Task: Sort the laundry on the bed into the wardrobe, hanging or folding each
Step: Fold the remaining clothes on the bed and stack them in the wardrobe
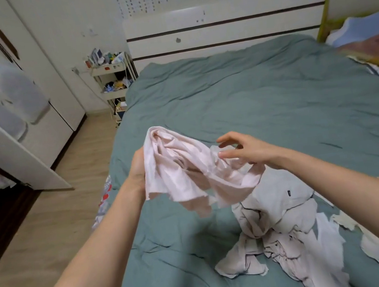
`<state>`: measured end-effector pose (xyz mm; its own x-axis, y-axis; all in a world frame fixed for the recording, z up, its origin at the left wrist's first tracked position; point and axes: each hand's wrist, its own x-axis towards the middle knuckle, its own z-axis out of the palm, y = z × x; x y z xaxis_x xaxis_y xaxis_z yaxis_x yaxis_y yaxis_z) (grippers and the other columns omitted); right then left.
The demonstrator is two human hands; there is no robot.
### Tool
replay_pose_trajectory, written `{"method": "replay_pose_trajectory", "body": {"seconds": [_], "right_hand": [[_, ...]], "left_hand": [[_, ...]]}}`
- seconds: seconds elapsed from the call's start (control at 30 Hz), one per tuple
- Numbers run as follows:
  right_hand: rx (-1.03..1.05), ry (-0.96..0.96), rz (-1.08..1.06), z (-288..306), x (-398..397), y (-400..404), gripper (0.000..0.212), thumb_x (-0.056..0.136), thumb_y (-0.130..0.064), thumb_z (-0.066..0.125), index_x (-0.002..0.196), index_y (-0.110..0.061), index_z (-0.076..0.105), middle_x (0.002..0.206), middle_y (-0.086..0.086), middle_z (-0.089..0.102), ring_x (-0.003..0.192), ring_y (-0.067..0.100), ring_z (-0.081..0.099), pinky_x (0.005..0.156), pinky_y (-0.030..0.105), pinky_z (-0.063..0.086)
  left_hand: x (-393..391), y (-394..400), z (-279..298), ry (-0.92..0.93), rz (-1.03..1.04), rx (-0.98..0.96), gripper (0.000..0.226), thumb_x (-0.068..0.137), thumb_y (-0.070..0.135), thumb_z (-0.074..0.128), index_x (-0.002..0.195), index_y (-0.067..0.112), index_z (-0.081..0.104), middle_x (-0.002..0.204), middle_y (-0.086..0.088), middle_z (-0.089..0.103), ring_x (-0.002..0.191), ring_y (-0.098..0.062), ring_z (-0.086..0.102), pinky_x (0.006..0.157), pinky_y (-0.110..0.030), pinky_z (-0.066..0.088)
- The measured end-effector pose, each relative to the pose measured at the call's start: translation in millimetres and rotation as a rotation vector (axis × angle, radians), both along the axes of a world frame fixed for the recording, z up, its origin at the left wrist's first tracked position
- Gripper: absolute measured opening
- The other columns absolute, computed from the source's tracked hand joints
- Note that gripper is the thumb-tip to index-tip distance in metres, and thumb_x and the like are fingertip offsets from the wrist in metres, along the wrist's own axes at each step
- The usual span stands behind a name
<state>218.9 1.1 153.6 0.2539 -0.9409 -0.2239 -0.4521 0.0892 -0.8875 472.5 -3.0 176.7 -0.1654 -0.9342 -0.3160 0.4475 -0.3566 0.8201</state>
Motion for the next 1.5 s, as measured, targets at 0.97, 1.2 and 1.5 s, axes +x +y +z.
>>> {"method": "replay_pose_trajectory", "body": {"seconds": [0.97, 1.2, 1.5], "right_hand": [[-0.245, 0.025, 0.265, 1.3, -5.5, -13.8, 0.029, 0.074, 0.018, 0.061, 0.075, -0.008, 0.075, 0.095, 0.003, 0.068, 0.084, 0.014, 0.063, 0.08, 0.028, 0.05], [-0.289, -0.02, 0.054, 0.9, -15.4, -19.0, 0.028, 0.083, 0.011, 0.054, 0.089, -0.015, 0.064, 0.083, -0.01, 0.068, 0.073, 0.018, 0.066, 0.071, 0.029, 0.053], [-0.195, -0.254, 0.129, 9.8, 6.3, -24.3, 0.01, 0.084, -0.004, 0.069, 0.094, -0.001, 0.068, 0.093, 0.007, 0.07, 0.086, 0.009, 0.064, 0.082, 0.019, 0.05]], "left_hand": [[-21.1, -16.5, -55.0, -0.588, -0.242, -0.278, 0.014, 0.095, 0.02, 0.06, 0.082, 0.015, 0.063, 0.078, 0.002, 0.059, 0.077, -0.011, 0.055, 0.097, -0.036, 0.047], [-34.5, -22.9, -36.5, -0.413, -0.369, -0.313, 0.029, 0.102, 0.019, 0.045, 0.075, 0.024, 0.055, 0.07, 0.004, 0.048, 0.061, -0.01, 0.04, 0.058, -0.022, 0.033], [-26.2, -22.5, -22.9, -0.385, -0.544, -0.323, 0.013, 0.091, 0.029, 0.054, 0.083, 0.019, 0.052, 0.075, 0.005, 0.053, 0.065, -0.008, 0.048, 0.057, -0.02, 0.035]]}}
